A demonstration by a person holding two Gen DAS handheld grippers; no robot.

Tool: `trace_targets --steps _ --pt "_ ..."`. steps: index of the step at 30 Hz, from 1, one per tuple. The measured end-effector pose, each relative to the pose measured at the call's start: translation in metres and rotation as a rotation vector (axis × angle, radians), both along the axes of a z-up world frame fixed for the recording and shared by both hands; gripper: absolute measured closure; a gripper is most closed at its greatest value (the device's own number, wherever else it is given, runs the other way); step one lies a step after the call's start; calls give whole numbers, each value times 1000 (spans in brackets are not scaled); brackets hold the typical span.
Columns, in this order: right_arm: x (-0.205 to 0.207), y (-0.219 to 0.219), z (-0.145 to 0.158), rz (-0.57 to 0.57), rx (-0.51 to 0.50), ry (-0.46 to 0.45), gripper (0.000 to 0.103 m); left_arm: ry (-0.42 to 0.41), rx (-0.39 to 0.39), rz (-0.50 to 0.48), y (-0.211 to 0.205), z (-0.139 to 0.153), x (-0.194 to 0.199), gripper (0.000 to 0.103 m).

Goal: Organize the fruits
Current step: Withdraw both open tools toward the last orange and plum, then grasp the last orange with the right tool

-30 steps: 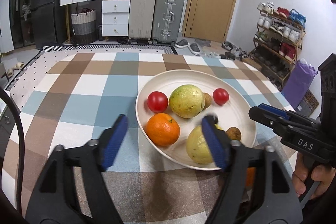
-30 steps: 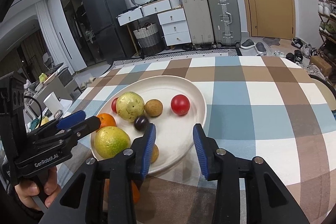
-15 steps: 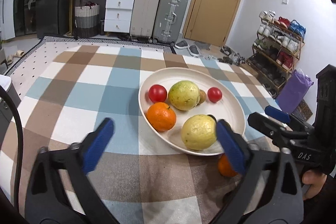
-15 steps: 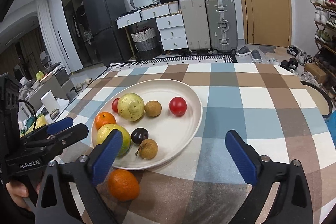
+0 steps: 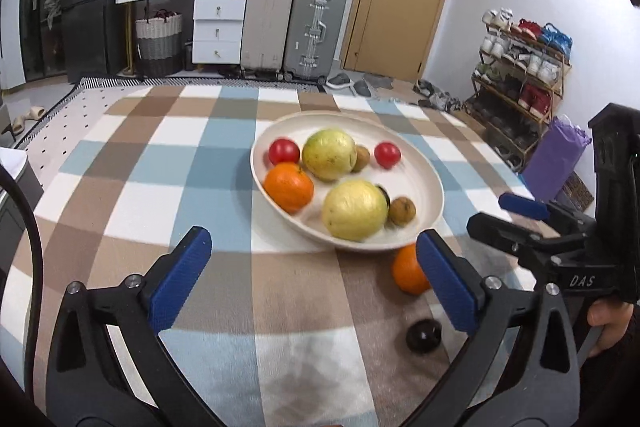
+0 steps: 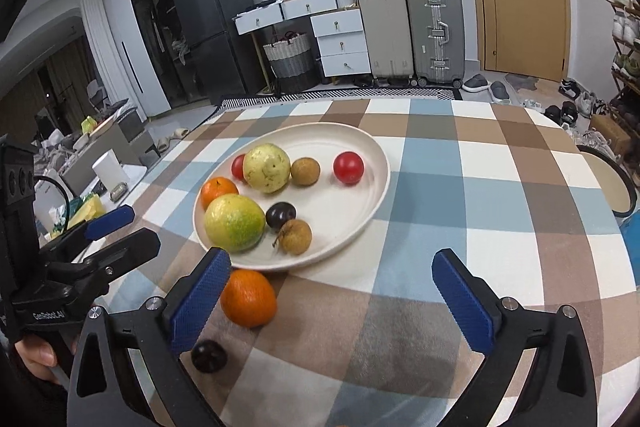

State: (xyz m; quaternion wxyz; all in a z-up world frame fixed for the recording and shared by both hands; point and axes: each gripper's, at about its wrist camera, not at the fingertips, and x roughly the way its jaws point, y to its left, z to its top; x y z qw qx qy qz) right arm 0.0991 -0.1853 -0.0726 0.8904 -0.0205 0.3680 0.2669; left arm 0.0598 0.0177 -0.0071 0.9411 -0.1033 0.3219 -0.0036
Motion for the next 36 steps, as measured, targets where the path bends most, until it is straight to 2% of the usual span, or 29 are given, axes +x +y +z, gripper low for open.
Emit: trace_targets --steps 5,10,17,23,27,31,36 --pt "-3 -1 -7 14 -8 13 0 25 27 -14 -5 -5 -4 1" --pt "-5 8 -13 50 -29 51 0 39 22 -24 -6 -7 -2 1" --pt "-10 25 -21 88 -66 83 0 17 37 8 -1 -4 -2 1" --pt "-5 34 -27 112 -53 139 0 21 2 25 9 -5 -1 1" --pt "-6 43 -28 133 -65 140 2 26 -13 39 13 -5 0 1" --pt "-7 48 -31 157 -77 153 17 30 -27 43 15 -6 0 1" --pt "-10 55 -33 186 -96 141 28 35 -32 40 14 -8 2 1"
